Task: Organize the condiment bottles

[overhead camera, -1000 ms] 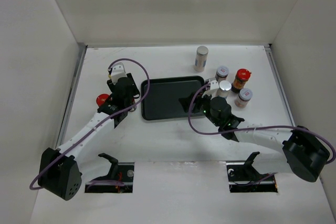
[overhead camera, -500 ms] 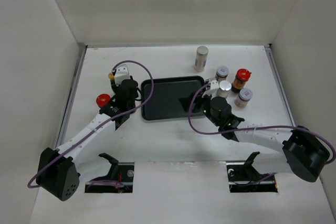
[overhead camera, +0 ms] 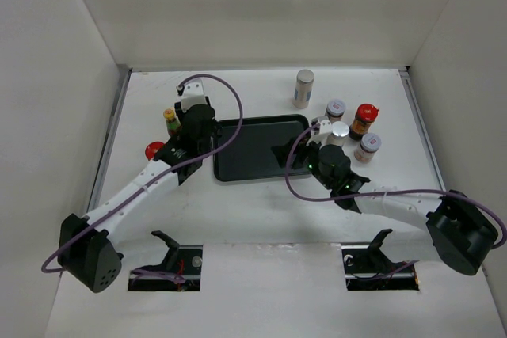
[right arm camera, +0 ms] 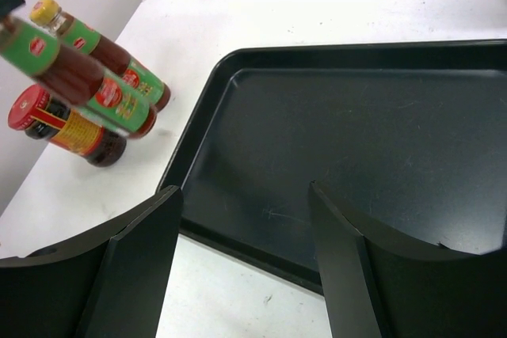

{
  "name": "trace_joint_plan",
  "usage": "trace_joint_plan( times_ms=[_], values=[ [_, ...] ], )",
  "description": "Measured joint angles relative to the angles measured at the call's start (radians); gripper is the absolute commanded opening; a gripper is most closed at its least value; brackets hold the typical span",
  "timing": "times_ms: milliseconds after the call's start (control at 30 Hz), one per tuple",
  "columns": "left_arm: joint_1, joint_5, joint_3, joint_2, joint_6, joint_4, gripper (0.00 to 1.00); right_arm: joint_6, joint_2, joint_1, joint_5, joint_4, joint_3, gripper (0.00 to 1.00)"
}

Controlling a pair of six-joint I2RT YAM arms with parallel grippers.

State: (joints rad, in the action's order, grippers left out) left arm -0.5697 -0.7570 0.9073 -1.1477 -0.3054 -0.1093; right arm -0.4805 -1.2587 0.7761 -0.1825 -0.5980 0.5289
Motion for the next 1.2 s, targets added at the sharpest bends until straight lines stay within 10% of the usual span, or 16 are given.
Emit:
trace_joint_plan(
  times_ms=[767, 1200],
  values=[
    [0.007, 0.187, 0.145, -0.412, 0.021, 0.269, 0.17, -0.026, 0.024, -0.030, 0.001, 0.001, -0.001, 0.72],
    [0.019, 0.185, 0.079, -0.428, 0.026, 0.512, 0.70, -0.026, 0.024, -0.030, 0.007, 0.000, -0.001, 0.72]
  ],
)
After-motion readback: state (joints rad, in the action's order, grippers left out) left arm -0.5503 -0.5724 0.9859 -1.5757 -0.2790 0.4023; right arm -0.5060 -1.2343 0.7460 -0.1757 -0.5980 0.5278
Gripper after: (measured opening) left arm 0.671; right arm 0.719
